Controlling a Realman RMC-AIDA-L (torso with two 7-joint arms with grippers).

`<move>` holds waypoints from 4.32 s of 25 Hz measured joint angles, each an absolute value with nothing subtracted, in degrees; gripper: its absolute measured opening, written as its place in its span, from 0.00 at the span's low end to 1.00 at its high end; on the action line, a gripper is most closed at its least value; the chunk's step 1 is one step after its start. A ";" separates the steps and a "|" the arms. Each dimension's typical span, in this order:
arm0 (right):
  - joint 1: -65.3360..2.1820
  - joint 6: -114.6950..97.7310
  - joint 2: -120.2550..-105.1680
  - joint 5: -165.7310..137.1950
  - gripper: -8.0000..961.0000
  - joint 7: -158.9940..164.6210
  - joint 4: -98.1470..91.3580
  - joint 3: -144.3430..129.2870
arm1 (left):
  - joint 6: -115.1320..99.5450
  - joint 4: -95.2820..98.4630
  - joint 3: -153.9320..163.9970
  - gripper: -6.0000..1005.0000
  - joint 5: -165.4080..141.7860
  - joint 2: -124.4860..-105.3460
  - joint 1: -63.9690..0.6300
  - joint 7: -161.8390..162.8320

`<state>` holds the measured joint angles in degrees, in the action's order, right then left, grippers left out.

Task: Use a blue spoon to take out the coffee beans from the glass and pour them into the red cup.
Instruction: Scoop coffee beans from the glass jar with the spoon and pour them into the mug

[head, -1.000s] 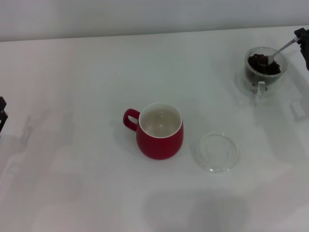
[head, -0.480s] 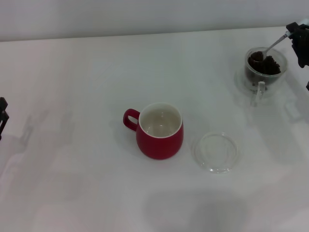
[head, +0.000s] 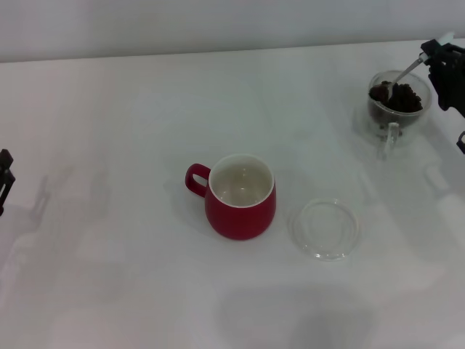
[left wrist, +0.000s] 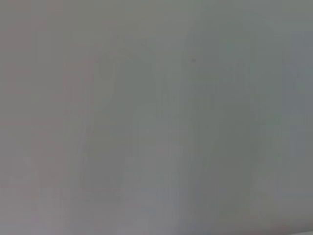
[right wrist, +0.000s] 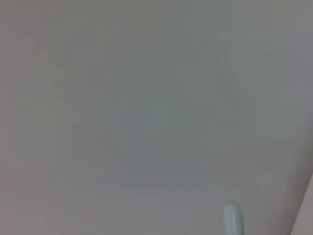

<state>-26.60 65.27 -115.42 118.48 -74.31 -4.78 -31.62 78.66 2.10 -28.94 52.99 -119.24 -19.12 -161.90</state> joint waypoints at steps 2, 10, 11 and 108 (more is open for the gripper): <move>-26.34 66.25 -115.46 118.48 0.15 -73.93 -4.32 -32.34 | 78.66 2.05 -28.91 0.59 52.92 -119.28 -18.99 -161.89; -26.11 69.43 -115.78 118.48 0.15 -73.56 -2.82 -34.72 | 78.17 2.02 -28.77 0.59 52.74 -119.27 -18.82 -161.89; -26.11 69.63 -115.83 118.48 0.15 -73.66 -2.48 -34.92 | 78.16 2.02 -28.75 0.59 52.74 -119.26 -18.82 -161.89; -39.42 73.72 -116.19 101.27 0.15 -99.83 2.19 -40.87 | 78.13 1.41 -28.72 0.59 53.00 -119.09 -18.01 -161.89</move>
<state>-39.42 73.72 -116.19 101.27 -99.83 2.19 -40.87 78.13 1.41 -28.72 53.00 -119.09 -18.01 -161.90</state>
